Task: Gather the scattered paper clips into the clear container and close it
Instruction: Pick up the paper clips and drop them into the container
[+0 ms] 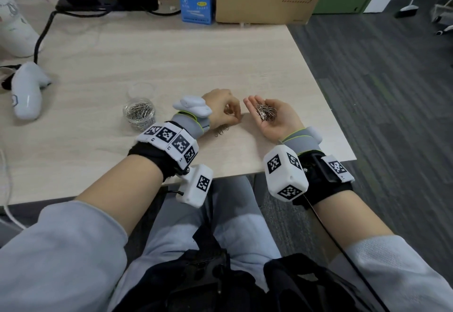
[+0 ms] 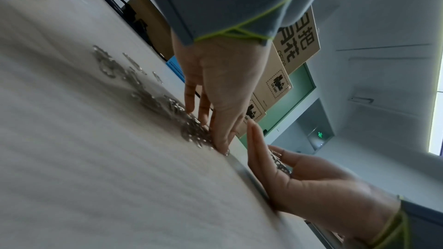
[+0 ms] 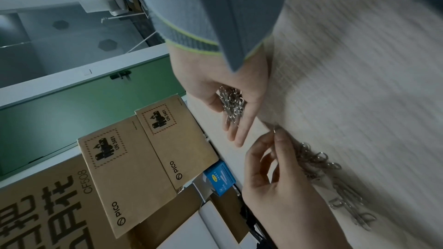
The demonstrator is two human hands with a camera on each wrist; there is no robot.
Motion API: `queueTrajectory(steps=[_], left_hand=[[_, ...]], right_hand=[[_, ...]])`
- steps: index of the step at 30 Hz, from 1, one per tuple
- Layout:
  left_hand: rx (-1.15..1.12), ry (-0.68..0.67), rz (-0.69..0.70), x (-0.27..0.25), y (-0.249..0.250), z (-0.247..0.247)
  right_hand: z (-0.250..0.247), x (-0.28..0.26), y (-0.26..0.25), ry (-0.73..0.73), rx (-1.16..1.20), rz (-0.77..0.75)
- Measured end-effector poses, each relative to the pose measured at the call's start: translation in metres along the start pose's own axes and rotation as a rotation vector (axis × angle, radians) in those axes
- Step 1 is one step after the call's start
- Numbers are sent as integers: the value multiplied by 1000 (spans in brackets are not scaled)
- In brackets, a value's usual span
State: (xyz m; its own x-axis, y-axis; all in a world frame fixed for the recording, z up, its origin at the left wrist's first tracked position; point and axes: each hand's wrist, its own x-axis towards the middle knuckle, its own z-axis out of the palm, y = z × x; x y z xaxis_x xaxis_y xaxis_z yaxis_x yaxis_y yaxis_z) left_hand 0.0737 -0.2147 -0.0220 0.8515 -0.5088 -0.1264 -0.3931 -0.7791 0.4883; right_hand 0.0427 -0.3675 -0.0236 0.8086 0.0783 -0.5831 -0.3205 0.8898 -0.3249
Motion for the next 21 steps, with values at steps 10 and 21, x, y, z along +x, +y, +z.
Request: queueTrajectory(steps=[10, 21], left_hand=[[0, 31, -32, -25, -42, -22], [-28, 31, -35, -27, -46, -11]], right_hand=[[15, 1, 25, 0, -94, 23], [13, 0, 29, -12, -65, 16]])
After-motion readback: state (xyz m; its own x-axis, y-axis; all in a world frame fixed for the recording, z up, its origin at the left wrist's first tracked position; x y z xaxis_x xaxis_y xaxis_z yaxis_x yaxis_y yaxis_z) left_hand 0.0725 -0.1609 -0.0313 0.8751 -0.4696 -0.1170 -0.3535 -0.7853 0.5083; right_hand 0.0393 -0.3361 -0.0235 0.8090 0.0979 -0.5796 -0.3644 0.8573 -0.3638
